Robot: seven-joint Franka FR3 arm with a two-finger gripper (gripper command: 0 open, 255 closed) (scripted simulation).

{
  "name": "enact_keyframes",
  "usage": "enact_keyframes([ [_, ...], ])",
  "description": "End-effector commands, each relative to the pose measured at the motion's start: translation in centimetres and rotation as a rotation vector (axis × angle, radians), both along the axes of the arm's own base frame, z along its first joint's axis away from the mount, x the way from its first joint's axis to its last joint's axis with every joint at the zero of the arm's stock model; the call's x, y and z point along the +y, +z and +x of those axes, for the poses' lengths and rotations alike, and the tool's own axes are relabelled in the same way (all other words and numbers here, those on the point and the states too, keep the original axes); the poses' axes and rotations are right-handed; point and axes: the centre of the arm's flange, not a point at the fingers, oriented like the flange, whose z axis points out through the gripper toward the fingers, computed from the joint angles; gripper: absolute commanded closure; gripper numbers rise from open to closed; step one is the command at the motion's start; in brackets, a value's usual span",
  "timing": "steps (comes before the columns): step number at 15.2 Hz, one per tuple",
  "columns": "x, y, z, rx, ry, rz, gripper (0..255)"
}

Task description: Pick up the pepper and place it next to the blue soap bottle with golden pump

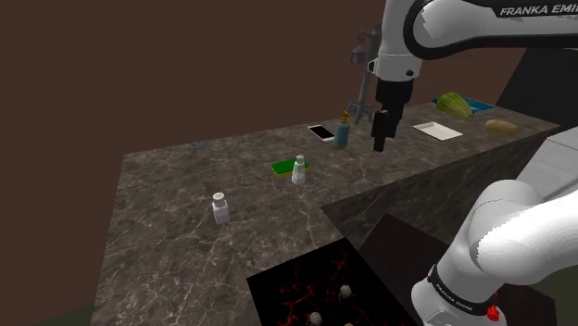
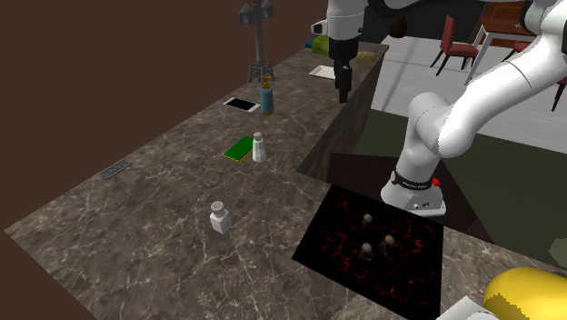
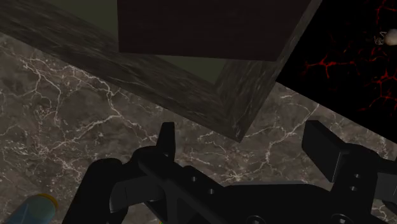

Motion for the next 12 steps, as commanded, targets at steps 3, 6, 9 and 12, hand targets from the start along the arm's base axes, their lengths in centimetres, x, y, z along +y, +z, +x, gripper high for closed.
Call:
enact_keyframes([
  [3,1.8,-0.9,1.5,-0.01,0.0,-0.001,0],
  [6,4.6,-2.3,3.8,-0.024,0.0,-0.003,0],
  [9,7.3,-3.6,6.2,-0.038,0.0,-0.005,0],
  [12,10.1,-4.9,8.5,-0.052,0.0,-0.007,0],
])
